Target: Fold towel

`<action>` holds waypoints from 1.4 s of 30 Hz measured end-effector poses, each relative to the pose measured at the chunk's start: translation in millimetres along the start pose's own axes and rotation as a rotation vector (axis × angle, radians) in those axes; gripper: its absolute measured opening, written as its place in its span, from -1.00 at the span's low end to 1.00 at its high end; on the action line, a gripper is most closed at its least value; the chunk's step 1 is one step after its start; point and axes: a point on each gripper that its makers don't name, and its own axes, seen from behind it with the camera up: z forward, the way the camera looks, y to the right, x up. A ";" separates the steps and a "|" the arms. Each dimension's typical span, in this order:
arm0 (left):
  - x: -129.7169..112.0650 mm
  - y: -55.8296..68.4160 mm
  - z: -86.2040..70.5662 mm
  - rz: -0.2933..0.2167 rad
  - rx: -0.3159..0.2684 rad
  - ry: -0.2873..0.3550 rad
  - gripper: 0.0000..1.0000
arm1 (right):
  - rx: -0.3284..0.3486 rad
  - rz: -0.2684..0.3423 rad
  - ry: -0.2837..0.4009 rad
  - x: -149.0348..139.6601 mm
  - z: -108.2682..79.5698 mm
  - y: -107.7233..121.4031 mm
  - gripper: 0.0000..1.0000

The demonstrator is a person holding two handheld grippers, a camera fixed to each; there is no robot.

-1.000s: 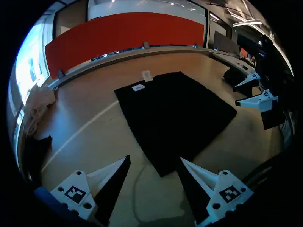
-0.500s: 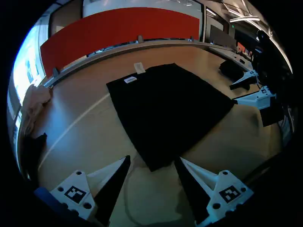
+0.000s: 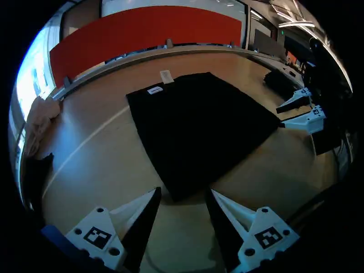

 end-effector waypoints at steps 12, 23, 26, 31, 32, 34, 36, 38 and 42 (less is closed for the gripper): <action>0.1 1.3 0.0 0.004 0.000 -0.003 0.30 | 0.012 -0.003 -0.021 -7.4 2.0 0.0 0.12; -1.0 2.5 -0.2 0.000 0.003 -0.009 0.14 | 0.021 -0.018 -0.023 -8.1 1.5 -2.9 -0.45; -1.0 3.0 -0.2 0.001 0.003 -0.012 0.06 | 0.019 -0.013 -0.024 -7.8 1.5 -4.1 -0.53; -1.4 1.9 -0.1 0.001 0.007 -0.018 -0.27 | 0.018 -0.002 -0.024 -7.3 1.5 -5.4 -0.60; -1.4 1.1 -0.1 0.001 0.009 -0.019 -0.37 | 0.018 -0.001 -0.024 -7.2 1.5 -5.6 -0.60; -1.3 -0.1 -0.1 0.001 0.012 -0.021 -0.50 | 0.020 0.003 -0.024 -6.9 1.8 -6.3 -0.62; -1.3 -0.9 0.1 0.000 0.014 -0.023 -0.61 | 0.023 0.006 -0.023 -6.5 2.0 -7.3 -0.64; -1.2 -2.4 0.3 0.000 0.020 -0.023 -0.73 | 0.031 0.008 -0.022 -5.8 2.0 -8.9 -0.66; -1.1 -5.3 0.6 0.003 0.038 -0.024 -0.84 | 0.048 0.007 -0.018 -4.1 0.7 -12.7 -0.72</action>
